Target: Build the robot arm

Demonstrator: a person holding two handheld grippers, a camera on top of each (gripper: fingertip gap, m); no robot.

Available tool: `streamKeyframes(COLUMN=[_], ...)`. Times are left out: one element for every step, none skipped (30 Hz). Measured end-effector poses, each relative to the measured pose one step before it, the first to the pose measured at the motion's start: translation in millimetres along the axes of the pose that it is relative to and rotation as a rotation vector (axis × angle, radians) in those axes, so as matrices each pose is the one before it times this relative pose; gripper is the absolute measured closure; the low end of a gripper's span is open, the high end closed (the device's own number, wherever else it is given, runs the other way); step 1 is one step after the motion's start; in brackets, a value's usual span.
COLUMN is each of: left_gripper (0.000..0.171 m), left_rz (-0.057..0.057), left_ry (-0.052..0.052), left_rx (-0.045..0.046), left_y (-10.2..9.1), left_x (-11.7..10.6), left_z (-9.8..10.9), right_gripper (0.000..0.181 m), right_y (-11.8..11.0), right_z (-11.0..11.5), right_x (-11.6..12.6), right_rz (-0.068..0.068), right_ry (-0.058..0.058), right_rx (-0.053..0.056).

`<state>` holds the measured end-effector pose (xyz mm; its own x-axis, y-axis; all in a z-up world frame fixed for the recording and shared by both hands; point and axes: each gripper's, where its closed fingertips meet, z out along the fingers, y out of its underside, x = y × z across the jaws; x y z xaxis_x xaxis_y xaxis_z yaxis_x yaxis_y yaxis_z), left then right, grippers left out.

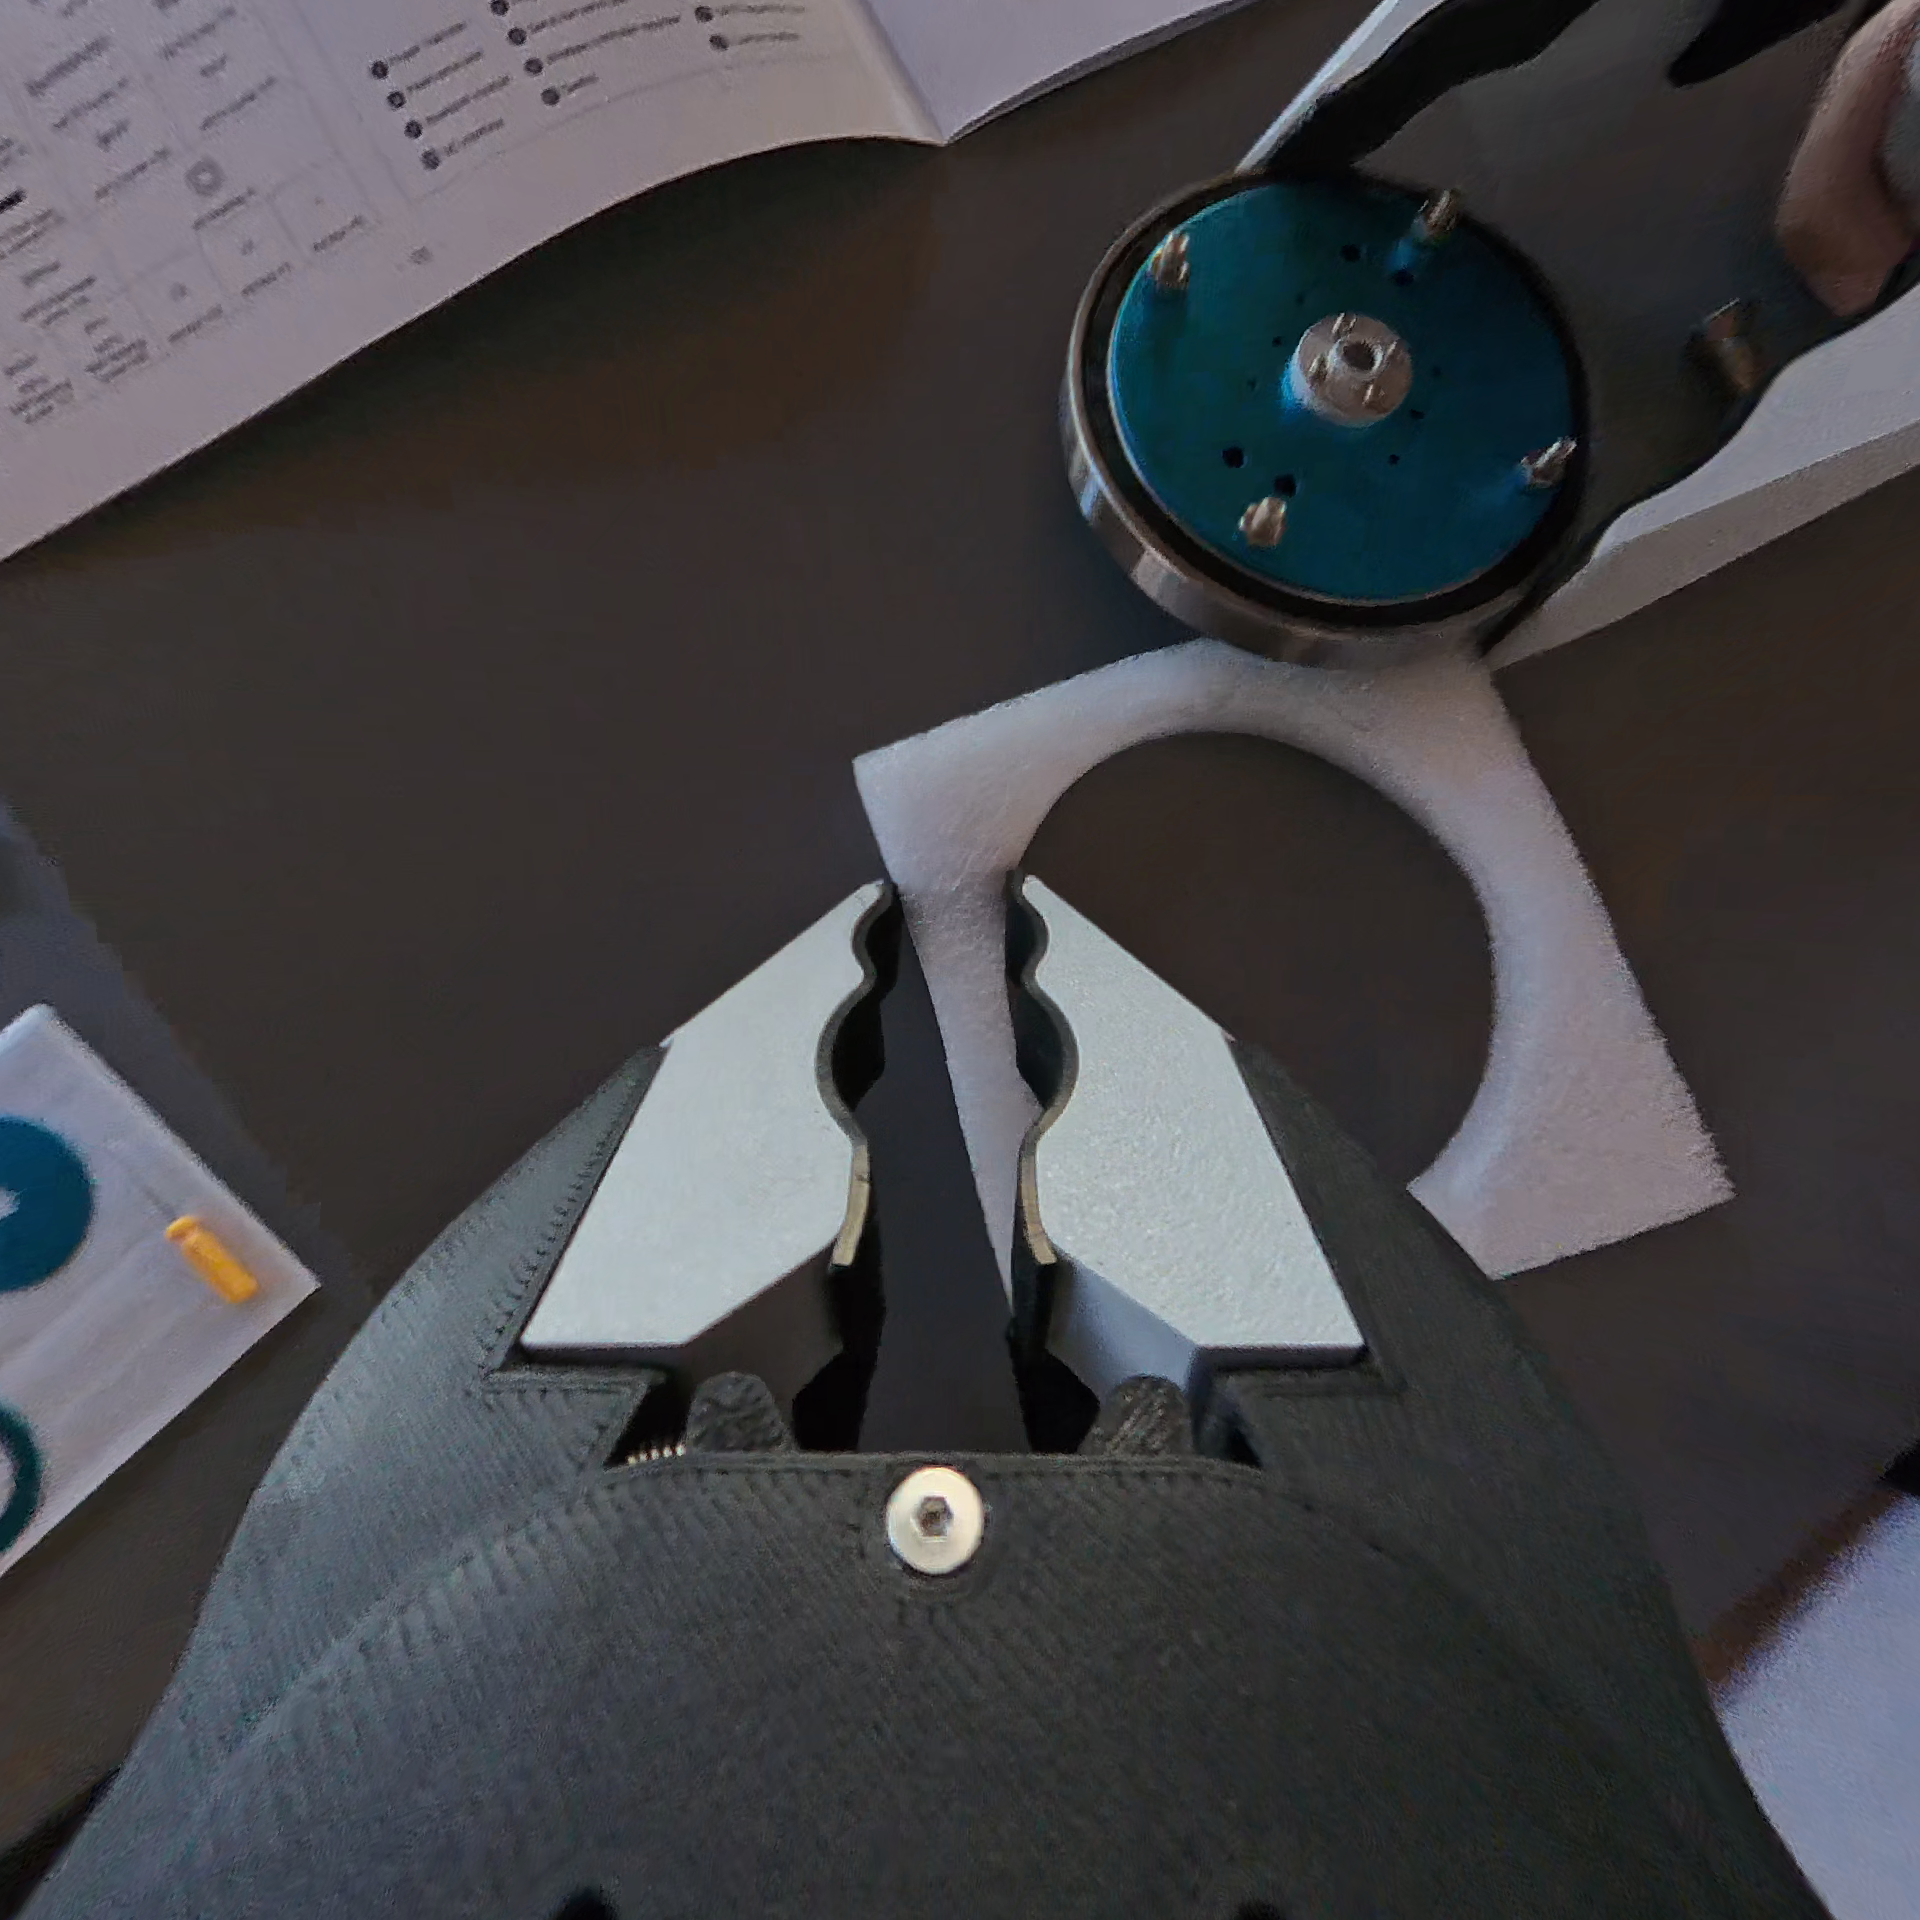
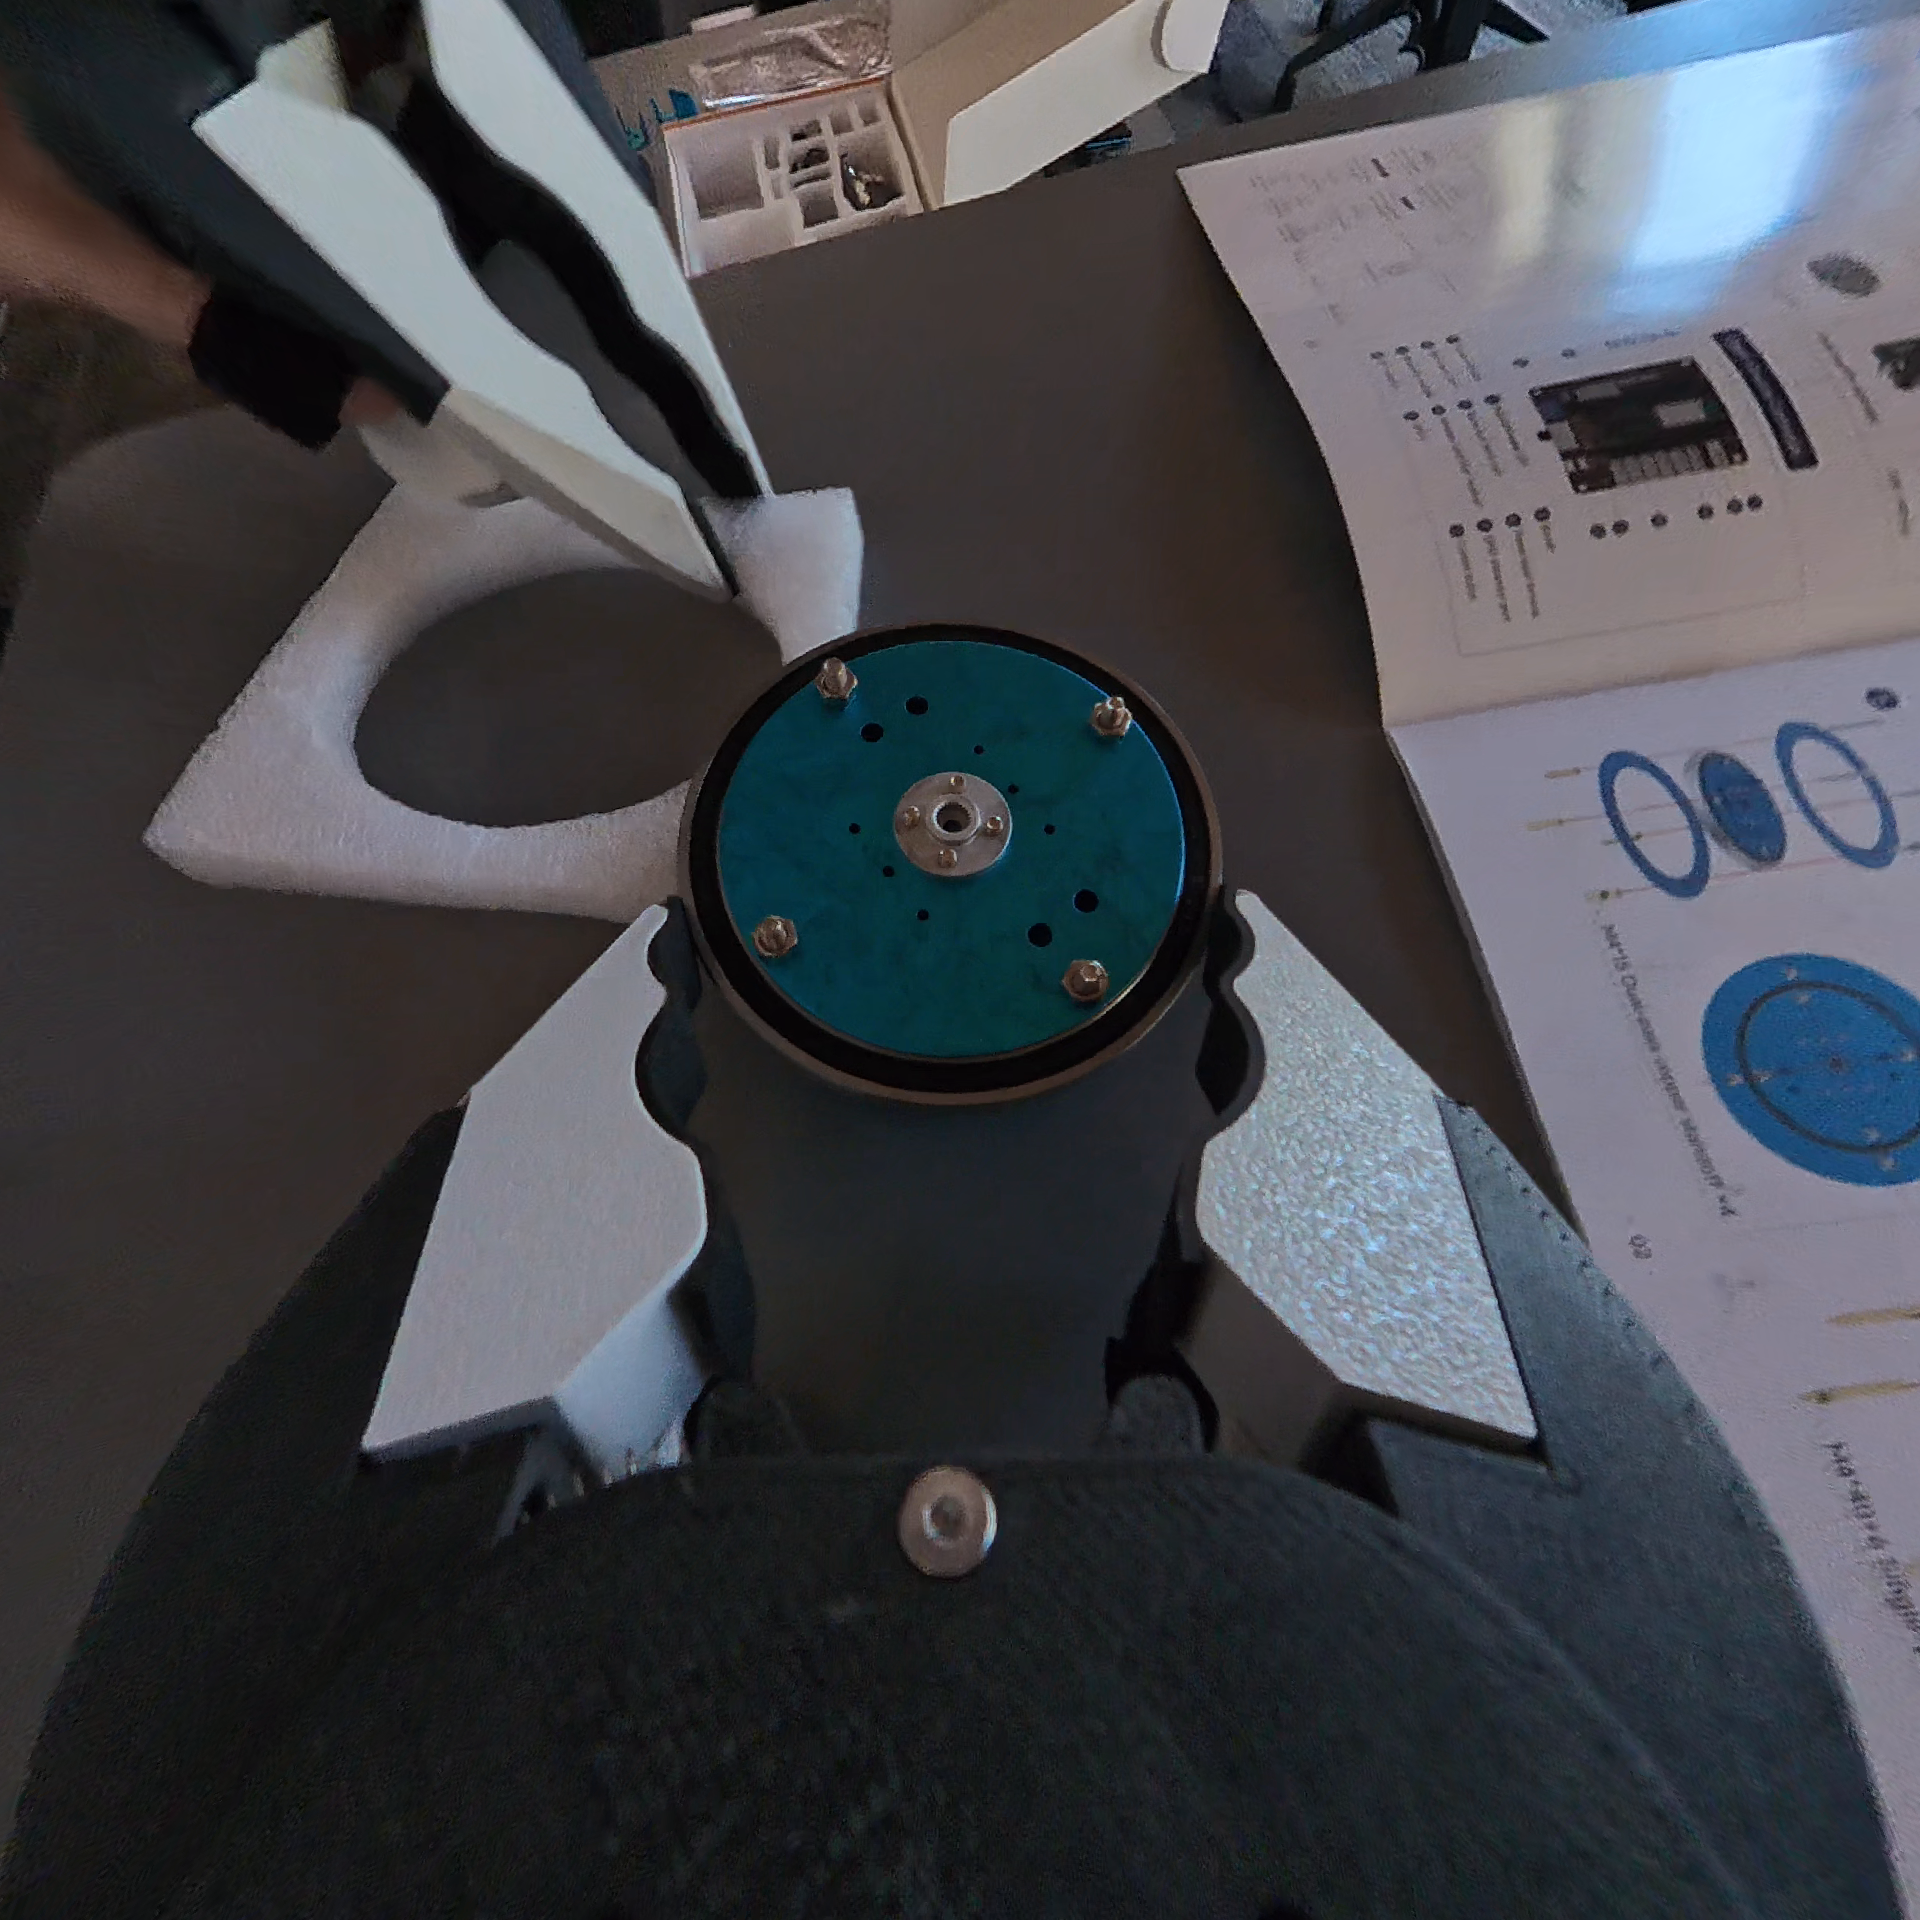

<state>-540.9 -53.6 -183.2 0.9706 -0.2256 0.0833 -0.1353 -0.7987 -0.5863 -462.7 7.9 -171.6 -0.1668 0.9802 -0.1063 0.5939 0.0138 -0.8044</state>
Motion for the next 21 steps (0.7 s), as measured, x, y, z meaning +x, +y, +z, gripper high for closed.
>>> streamKeyframes(left_gripper=[0.152, 0.152, 0.152, 0.152, 0.152, 0.153, 0.153, 0.153, 0.153, 0.153, 0.153, 0.153, 0.153, 0.153, 0.153, 0.153, 0.153, 0.153, 0.153, 0.153, 0.153], left_rz=[0.0261, 0.0277, 0.0189, 0.0064, -0.0050, -0.0091, -0.0080, -0.0036, 0.0032, 0.0020, -0.0094, -0.0151, -0.0046, 0.0114, 0.0148, 0.0092, 0.0016, -0.0094, -0.0177, -0.0196, -0.0186], left_ry=[-0.0400, -0.0351, -0.0270, -0.0162, -0.0029, 0.0031, -0.0060, -0.0185, -0.0196, -0.0140, 0.0047, 0.0175, 0.0052, -0.0137, -0.0296, -0.0278, -0.0016, 0.0045, -0.0028, -0.0063, -0.0139], left_rx=[-0.00892, -0.00218, -0.00402, -0.00709, -0.01266, -0.01603, -0.01367, -0.00649, -0.00270, -0.00409, -0.00896, -0.01675, -0.01259, -0.00318, 0.00026, 0.00338, 0.00755, 0.00272, -0.00580, -0.00630, -0.00241], left_y=[2.65, 2.31, 2.62, 2.74, 3.45, 3.68, 3.30, 2.51, 1.97, 1.85, 1.93, 2.76, 1.93, 0.80, -0.13, -1.64, -3.20, -3.48, -3.21, -3.21, -2.95], left_x=[0.04, 0.61, 0.90, 1.61, 2.90, 3.88, 2.90, 1.85, 2.60, 3.40, 6.17, 8.50, 7.61, 5.29, 2.56, 1.66, 4.65, 4.05, 1.85, 1.05, -0.28], left_z=[-0.98, -1.08, -1.54, -1.98, -2.16, -2.81, -2.44, -1.51, -1.41, -1.53, -1.73, -2.13, -1.61, -0.99, -0.58, 0.27, 1.07, 1.42, 1.67, 1.73, 1.67], right_gripper=[0.084, 0.084, 0.084, 0.086, 0.087, 0.088, 0.089, 0.089, 0.089, 0.089, 0.089, 0.089, 0.089, 0.089, 0.089, 0.088, 0.088, 0.089, 0.087, 0.085, 0.086], right_y=[1.30, 3.02, 2.44, 0.39, -1.67, -1.34, -0.94, -0.09, 0.02, -0.02, -0.04, -0.23, -0.36, -0.37, -0.26, 0.37, 1.55, 1.40, -0.56, -3.39, -4.92], right_z=[0.05, 0.33, 0.49, 0.16, -0.33, 0.00, 0.16, 0.47, 0.19, -0.02, 0.15, 0.31, 0.41, 0.48, 0.37, 0.11, -0.67, -2.53, -5.17, -8.27, -10.93], right_x=[-0.24, -0.44, -0.89, -0.88, -0.40, 0.90, 0.30, 0.02, -0.10, -0.09, 0.04, 0.18, 0.06, 0.06, -0.13, -0.13, 0.07, 0.35, 0.45, 0.60, 0.17], right_rz=[0.0087, 0.0085, 0.0103, 0.0186, 0.0167, 0.0179, 0.0026, -0.0076, -0.0045, 0.0029, 0.0026, 0.0019, 0.0042, 0.0023, 0.0016, -0.0010, -0.0063, -0.0025, 0.0012, -0.0009, -0.0019], right_ry=[-0.0029, -0.0086, -0.0137, -0.0187, -0.0155, -0.0054, -0.0044, -0.0031, -0.0018, 0.0001, 0.0036, 0.0071, 0.0081, 0.0062, 0.0032, 0.0004, 0.0010, 0.0046, 0.0044, 0.0088, 0.0115], right_rx=[-0.0108, -0.0260, -0.0208, -0.0078, 0.0039, 0.0039, 0.0029, 0.0000, 0.0000, 0.0001, -0.0001, 0.0019, 0.0029, 0.0035, 0.0026, 0.0001, -0.0075, -0.0081, 0.0029, 0.0213, 0.0333])
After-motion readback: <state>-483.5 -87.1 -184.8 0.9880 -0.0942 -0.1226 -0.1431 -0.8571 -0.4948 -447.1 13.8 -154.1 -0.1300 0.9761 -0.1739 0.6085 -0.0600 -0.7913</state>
